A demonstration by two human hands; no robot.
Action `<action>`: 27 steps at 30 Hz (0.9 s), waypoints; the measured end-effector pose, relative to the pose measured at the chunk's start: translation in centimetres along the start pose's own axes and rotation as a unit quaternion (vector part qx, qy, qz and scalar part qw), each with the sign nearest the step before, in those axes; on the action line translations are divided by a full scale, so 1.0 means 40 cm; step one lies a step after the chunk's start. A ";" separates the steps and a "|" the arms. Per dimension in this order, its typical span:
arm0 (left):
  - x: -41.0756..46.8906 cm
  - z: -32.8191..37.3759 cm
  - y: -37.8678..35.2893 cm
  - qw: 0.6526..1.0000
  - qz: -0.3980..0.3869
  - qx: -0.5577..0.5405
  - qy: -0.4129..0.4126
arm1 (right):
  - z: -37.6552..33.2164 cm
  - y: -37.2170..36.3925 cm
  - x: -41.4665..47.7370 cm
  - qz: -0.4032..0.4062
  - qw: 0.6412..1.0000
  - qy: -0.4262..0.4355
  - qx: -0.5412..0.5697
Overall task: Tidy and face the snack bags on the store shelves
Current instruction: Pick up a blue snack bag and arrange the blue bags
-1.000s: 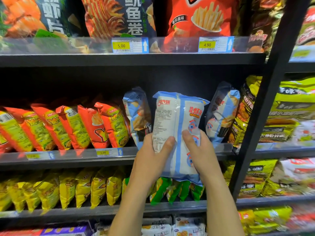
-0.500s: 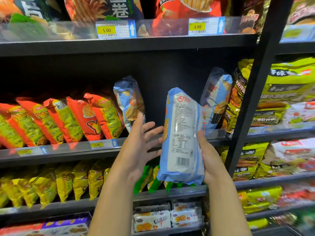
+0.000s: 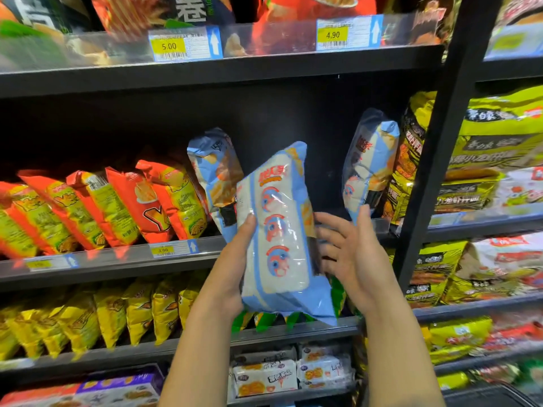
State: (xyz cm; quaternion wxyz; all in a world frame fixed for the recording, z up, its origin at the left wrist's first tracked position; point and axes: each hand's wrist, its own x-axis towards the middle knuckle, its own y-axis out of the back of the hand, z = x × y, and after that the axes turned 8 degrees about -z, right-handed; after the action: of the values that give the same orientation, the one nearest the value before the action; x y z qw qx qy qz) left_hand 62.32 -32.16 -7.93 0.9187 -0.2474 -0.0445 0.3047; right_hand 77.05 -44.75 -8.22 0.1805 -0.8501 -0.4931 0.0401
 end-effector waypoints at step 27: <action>0.015 -0.036 0.058 0.879 -0.033 0.427 -0.209 | 0.027 0.105 -0.013 -0.085 0.945 0.059 -0.311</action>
State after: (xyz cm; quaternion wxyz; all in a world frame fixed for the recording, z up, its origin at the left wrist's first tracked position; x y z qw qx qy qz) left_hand 61.90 -30.84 -10.35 0.9141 0.2398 -0.1096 0.3080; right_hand 79.96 -46.80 -10.72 -0.0612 -0.8196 -0.5404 -0.1804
